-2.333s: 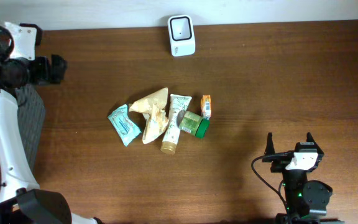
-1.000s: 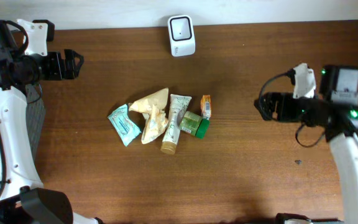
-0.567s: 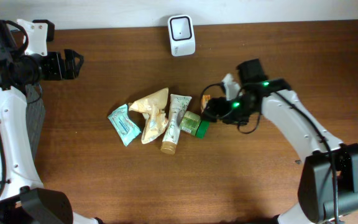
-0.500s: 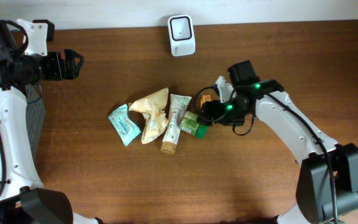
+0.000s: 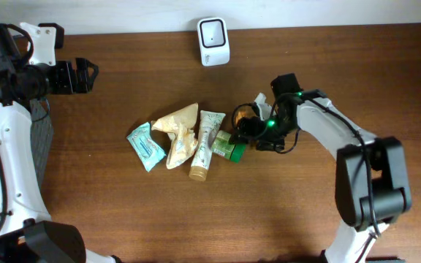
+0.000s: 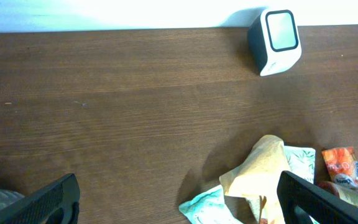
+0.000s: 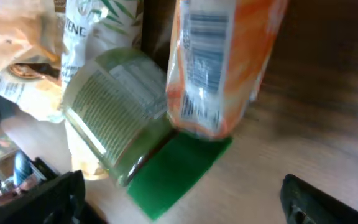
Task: Scan the item barcode
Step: 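Lower the right gripper onto the green-lidded jar and grasp it, then drag the jar toward the front with the right gripper and release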
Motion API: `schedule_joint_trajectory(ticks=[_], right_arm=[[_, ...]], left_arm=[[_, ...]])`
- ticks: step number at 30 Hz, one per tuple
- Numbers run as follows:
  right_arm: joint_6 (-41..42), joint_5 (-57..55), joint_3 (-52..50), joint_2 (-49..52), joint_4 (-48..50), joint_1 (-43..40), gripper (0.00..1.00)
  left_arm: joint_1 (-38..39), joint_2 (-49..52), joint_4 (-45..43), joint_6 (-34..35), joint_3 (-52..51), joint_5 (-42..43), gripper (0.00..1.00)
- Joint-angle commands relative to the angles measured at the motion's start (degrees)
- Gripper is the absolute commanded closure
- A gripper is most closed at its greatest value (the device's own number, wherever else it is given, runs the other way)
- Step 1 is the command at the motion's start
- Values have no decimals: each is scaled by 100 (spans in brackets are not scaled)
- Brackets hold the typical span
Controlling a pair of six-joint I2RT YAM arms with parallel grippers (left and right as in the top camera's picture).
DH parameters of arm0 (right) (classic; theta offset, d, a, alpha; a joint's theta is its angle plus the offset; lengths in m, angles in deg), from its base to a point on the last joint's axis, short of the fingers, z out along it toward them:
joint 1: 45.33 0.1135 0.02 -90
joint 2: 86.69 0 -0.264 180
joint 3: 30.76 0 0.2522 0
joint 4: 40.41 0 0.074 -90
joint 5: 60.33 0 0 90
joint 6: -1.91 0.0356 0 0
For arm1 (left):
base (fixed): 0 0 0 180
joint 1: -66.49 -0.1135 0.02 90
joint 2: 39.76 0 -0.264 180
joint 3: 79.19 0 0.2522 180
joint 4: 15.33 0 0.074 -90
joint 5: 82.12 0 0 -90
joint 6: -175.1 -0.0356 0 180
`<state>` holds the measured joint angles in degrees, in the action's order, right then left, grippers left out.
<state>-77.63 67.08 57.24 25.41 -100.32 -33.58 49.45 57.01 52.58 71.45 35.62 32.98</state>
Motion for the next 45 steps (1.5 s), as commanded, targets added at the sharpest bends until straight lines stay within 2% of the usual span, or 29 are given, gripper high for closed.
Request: schedule_joint_trajectory(ticks=[1, 4, 6, 8, 12, 17, 20, 22, 24, 27, 29, 30, 32, 34, 36, 37, 42, 45], right_arm=[[-540, 463, 94, 461, 162, -26, 0], [-815, 907, 94, 590, 229, -94, 0], [-522, 1191, 94, 629, 350, 37, 4], [-11, 1147, 94, 719, 516, 199, 12], [101, 997, 94, 758, 538, 245, 32], [-286, 813, 188, 745, 299, 339, 32], [675, -356, 393, 745, 304, 787, 23], [1080, -831, 448, 745, 282, 1010, 21], [1154, -901, 501, 743, 131, 960, 38], [1121, -1283, 927, 743, -586, 964, 42], [796, -1709, 1755, 719, -1882, 973, 42], [369, -1860, 2500, 710, -2927, 973, 42], [-299, -2063, 3145, 710, -4234, 973, 41], [-470, -2535, 3176, 713, -5123, 975, 41], [-470, -2549, 2907, 721, -5121, 1088, 40], [-487, -2551, 2583, 723, -5121, 1239, 37], [-732, -2573, 1438, 723, -5097, 1541, 35], [-728, -2592, 1003, 732, -4675, 1541, 30]], left_arm=[[0, 31, -9, 57, 61, 61, 1], [0, 31, -9, 57, 61, 61, 1], [0, 31, -7, 57, 61, 59, 1], [0, 31, -7, 57, 61, 61, 1], [0, 31, -9, 57, 61, 59, 1], [0, 31, -7, 57, 61, 59, 1], [0, 31, -9, 57, 61, 59, 1], [0, 31, -7, 57, 61, 59, 1], [0, 31, -7, 57, 61, 61, 1], [0, 31, -7, 57, 61, 61, 1], [0, 31, -9, 57, 61, 61, 1], [0, 31, -7, 57, 61, 59, 1], [0, 31, -7, 57, 61, 59, 1], [0, 31, -7, 57, 61, 59, 1], [0, 31, -7, 57, 61, 61, 1], [0, 31, -7, 57, 61, 61, 1], [0, 31, -7, 57, 61, 61, 1], [0, 31, -9, 57, 61, 61, 1]])
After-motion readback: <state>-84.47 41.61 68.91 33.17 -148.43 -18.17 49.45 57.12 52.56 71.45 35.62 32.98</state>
